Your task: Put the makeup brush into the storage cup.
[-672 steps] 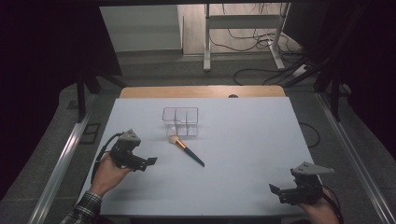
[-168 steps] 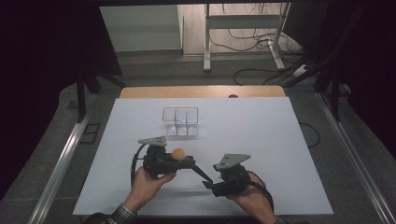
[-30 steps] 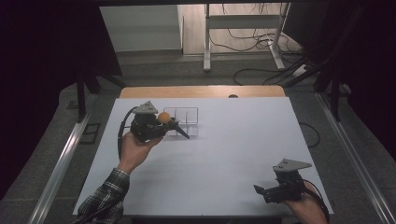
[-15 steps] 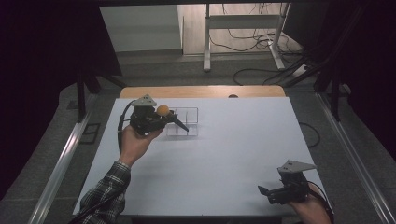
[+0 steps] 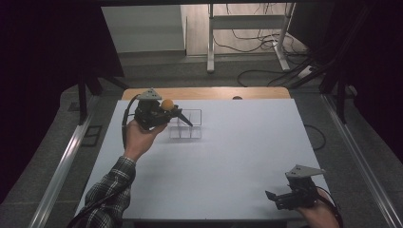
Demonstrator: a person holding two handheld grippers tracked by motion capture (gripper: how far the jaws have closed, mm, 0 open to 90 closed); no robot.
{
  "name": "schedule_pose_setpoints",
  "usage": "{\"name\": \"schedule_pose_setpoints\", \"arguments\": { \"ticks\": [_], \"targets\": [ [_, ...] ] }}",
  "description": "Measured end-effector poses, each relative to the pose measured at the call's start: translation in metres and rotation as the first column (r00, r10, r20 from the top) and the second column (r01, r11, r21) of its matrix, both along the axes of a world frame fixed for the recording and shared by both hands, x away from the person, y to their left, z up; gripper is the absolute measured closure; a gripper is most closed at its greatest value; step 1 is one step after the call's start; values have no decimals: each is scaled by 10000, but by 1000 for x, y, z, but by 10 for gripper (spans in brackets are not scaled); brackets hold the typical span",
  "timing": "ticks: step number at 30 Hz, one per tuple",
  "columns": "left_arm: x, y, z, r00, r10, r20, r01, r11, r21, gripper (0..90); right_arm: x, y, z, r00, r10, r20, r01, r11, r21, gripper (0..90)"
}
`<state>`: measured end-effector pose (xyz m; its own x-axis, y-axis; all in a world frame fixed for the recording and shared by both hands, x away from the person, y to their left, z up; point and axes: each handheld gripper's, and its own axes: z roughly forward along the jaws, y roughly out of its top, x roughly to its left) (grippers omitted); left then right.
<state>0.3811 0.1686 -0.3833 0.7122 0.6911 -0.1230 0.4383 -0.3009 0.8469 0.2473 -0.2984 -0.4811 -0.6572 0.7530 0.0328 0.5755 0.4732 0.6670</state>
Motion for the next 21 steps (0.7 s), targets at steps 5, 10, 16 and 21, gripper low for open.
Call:
{"name": "schedule_pose_setpoints", "arguments": {
  "ticks": [5, 10, 16, 21],
  "targets": [
    [5, -2, 0, 10000, 65, 39, -65, 10000, 62, 730, -1, -2, -1, 10000, -20, -48, 20, 10000, -59, 0],
    [11, -4, 0, 9999, 135, 56, -135, 9998, 164, 730, -2, -4, 0, 10000, -54, -30, 54, 10000, -41, 0],
    [18, -7, 0, 9997, 215, 81, -216, 9997, 143, 730, -3, -5, 0, 9999, -103, -18, 103, 9999, -18, 0],
    [23, -10, 1, 9995, 258, 157, -260, 9996, 141, 730, -4, -6, 0, 9999, -99, -46, 99, 9999, -37, 0]
  ]
}}
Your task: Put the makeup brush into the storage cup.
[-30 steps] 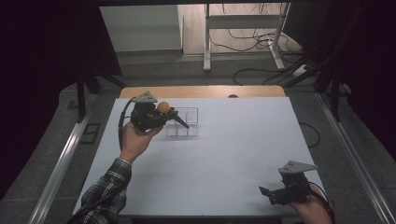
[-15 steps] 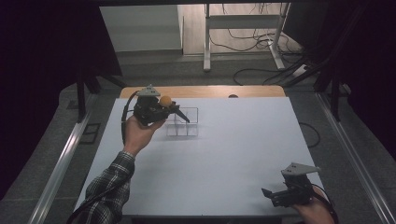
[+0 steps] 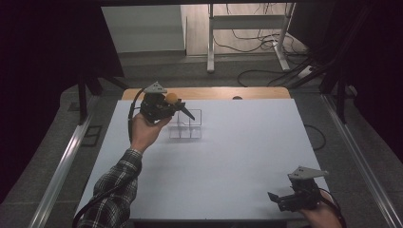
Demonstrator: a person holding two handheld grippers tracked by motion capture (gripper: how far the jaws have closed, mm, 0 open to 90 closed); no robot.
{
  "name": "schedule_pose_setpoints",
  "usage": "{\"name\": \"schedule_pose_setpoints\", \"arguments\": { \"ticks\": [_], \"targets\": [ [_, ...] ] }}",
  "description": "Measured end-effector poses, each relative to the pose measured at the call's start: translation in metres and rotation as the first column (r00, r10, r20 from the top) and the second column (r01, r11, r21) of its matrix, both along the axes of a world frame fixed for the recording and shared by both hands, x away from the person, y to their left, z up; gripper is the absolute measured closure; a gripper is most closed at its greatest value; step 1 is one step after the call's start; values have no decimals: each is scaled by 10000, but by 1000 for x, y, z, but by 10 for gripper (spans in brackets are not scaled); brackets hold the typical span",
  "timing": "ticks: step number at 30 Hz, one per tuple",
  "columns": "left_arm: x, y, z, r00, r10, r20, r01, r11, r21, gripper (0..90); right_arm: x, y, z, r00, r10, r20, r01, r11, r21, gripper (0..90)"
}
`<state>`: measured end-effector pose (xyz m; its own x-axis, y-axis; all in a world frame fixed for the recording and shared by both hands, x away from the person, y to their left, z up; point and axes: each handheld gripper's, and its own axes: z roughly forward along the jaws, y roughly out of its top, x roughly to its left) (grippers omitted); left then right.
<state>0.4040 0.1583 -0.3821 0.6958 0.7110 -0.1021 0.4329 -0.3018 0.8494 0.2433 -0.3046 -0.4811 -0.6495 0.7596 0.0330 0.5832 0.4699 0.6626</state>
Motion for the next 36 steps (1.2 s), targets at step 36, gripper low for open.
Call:
{"name": "schedule_pose_setpoints", "arguments": {
  "ticks": [36],
  "targets": [
    [21, -21, -22, 9996, 273, -87, -269, 9990, 356, 730, -4, -4, -1, 10000, 8, -47, -8, 10000, 32, 0]
  ]
}}
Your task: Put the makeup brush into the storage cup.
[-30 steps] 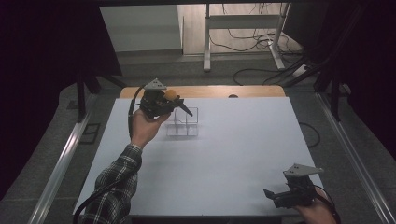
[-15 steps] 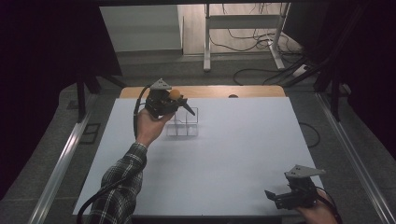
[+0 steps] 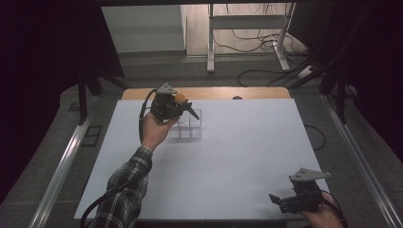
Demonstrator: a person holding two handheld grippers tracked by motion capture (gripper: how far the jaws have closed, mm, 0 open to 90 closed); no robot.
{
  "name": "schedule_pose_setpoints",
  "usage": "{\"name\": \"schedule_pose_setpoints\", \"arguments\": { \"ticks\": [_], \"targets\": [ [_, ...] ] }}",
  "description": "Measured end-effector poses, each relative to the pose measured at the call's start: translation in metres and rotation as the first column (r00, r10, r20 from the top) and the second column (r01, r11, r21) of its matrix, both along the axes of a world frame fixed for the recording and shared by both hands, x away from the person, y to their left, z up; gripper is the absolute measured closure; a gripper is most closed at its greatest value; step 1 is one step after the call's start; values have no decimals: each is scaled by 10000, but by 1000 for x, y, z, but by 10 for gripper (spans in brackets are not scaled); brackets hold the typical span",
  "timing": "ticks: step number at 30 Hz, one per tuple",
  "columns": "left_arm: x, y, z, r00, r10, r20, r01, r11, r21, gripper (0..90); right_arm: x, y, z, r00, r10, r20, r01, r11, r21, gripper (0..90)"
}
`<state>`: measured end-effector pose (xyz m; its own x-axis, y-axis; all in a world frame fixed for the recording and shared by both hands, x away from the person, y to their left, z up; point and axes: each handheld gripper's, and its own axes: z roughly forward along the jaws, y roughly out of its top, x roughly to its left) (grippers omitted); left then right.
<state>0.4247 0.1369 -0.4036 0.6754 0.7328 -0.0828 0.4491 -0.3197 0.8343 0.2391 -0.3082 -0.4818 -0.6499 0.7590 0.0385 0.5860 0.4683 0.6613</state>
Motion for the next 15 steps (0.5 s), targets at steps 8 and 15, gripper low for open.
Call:
{"name": "schedule_pose_setpoints", "arguments": {
  "ticks": [8, 15],
  "targets": [
    [3, -5, -7, 10000, -6, -59, 6, 9999, 124, 730, 0, 1, -1, 10000, 41, -38, -41, 10000, -33, 0],
    [4, -7, -15, 9998, 13, -173, -10, 9998, 206, 730, 0, 1, -1, 9999, 99, -65, -99, 9999, -69, 0]
  ]
}}
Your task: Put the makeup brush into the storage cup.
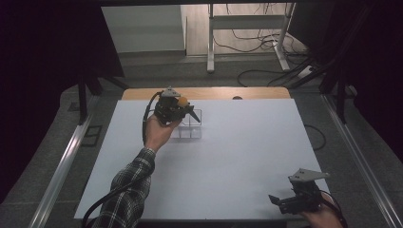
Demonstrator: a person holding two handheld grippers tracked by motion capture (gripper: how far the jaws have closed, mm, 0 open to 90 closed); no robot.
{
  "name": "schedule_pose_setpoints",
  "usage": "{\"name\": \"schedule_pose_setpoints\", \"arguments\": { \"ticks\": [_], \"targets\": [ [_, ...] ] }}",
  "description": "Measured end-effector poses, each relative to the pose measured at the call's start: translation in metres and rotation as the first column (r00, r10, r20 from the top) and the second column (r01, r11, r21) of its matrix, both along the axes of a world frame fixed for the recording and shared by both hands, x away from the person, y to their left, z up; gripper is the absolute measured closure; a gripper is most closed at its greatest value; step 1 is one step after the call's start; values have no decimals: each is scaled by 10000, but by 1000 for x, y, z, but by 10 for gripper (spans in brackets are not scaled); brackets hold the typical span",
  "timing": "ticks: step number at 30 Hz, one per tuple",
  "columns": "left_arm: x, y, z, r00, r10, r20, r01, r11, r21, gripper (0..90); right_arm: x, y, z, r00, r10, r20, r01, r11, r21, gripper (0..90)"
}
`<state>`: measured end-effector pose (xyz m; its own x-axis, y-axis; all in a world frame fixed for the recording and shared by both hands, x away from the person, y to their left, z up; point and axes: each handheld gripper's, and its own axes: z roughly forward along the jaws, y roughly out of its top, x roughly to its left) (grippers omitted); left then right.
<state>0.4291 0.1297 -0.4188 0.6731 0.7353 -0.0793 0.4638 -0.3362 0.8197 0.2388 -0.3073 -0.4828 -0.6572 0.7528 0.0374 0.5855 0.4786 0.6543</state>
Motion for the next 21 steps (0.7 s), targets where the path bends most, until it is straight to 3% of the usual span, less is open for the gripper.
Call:
{"name": "schedule_pose_setpoints", "arguments": {
  "ticks": [21],
  "targets": [
    [2, -5, -23, 9994, 2, -338, 0, 10000, 38, 730, -1, 2, -1, 9999, 56, -101, -57, 10000, -51, 0]
  ]
}}
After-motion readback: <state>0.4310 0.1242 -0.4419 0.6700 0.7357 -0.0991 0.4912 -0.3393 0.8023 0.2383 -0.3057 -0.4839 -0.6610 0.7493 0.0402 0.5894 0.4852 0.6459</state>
